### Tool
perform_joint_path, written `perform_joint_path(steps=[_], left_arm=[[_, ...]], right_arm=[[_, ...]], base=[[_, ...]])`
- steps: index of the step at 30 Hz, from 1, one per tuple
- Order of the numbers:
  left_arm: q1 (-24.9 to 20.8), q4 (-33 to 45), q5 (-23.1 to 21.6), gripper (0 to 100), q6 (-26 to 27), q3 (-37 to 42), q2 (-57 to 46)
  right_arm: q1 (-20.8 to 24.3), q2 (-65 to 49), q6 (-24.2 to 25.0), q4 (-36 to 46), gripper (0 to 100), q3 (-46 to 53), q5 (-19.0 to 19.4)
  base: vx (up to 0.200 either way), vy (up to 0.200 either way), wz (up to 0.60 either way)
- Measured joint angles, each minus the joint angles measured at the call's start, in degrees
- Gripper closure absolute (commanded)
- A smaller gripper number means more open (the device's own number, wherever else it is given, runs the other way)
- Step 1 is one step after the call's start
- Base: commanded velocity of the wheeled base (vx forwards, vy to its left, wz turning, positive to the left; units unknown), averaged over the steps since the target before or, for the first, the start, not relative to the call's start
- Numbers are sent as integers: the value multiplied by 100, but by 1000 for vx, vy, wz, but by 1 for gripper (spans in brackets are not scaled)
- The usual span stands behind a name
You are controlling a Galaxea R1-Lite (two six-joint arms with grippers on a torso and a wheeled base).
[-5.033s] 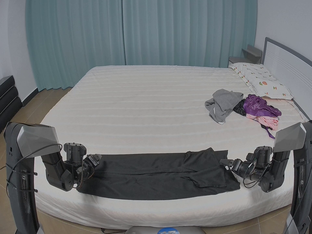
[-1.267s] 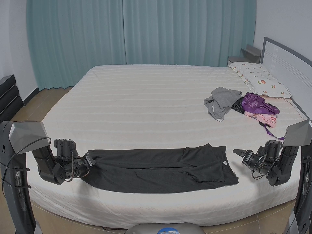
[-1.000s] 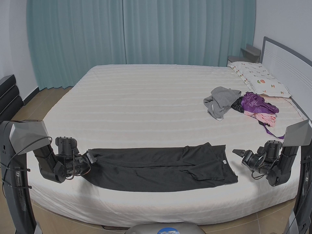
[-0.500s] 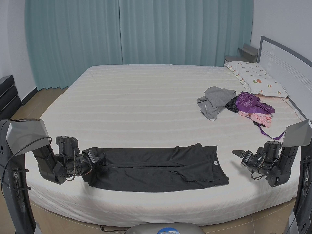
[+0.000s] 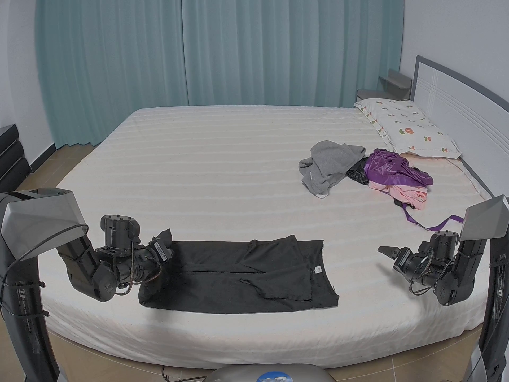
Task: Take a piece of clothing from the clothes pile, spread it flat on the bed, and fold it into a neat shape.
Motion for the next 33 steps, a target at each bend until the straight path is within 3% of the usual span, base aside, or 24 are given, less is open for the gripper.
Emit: perform_joint_path(steps=[13, 25, 33], left_arm=[[-778, 892, 453, 100, 0, -685, -20], [-1343, 1467, 535, 100, -9, -1181, -15], [-1499, 1760, 1065, 100, -4, -1731, 344]], right_arm=[[28, 0, 0, -20, 0, 35, -2], [39, 2, -5, -17, 0, 46, -2], [61, 2, -10, -17, 0, 46, 0]], base=[[0, -200, 0], [0, -200, 0], [0, 0, 0]])
